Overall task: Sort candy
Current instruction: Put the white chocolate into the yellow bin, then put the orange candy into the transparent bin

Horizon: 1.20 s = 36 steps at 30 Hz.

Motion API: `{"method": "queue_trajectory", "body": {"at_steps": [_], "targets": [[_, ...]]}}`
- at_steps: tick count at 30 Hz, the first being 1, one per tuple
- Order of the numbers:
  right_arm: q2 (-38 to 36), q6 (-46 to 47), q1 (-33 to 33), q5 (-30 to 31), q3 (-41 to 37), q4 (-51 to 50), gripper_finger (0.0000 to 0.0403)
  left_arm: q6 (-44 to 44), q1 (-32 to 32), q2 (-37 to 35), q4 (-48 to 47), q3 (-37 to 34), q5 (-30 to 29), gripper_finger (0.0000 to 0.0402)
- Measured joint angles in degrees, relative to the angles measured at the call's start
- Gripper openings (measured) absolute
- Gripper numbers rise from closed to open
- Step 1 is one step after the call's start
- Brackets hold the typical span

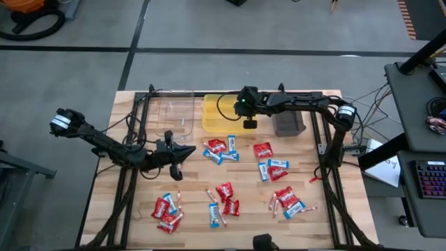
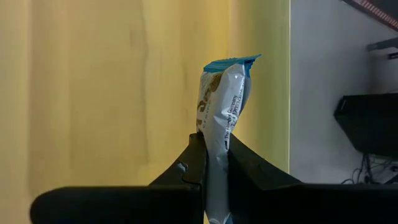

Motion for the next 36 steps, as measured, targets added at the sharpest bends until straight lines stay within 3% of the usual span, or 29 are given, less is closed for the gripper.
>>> {"method": "queue_trajectory", "body": {"at_steps": [14, 28, 32, 36], "targets": [[5.9, -0.06, -1.98, 0.08, 4.16, 2.75, 0.0032, 1.72, 0.0, -0.87, -0.11, 0.0, -0.14, 0.0], [5.73, 4.56, -2.59, 1.87, 4.46, 3.87, 0.012, 1.72, 0.0, -0.89, -0.17, 0.0, -0.14, 0.0], [4.49, 7.19, -2.47, 5.73, 4.46, 2.64, 0.0126, 1.04, 0.0, -0.93, -0.18, 0.0, -0.15, 0.0], [0.53, 14.59, -1.7, 4.4, 4.46, -0.71, 0.0121, -1.63, -0.02, -1.13, -0.35, 0.3, -0.12, 0.0]]}}
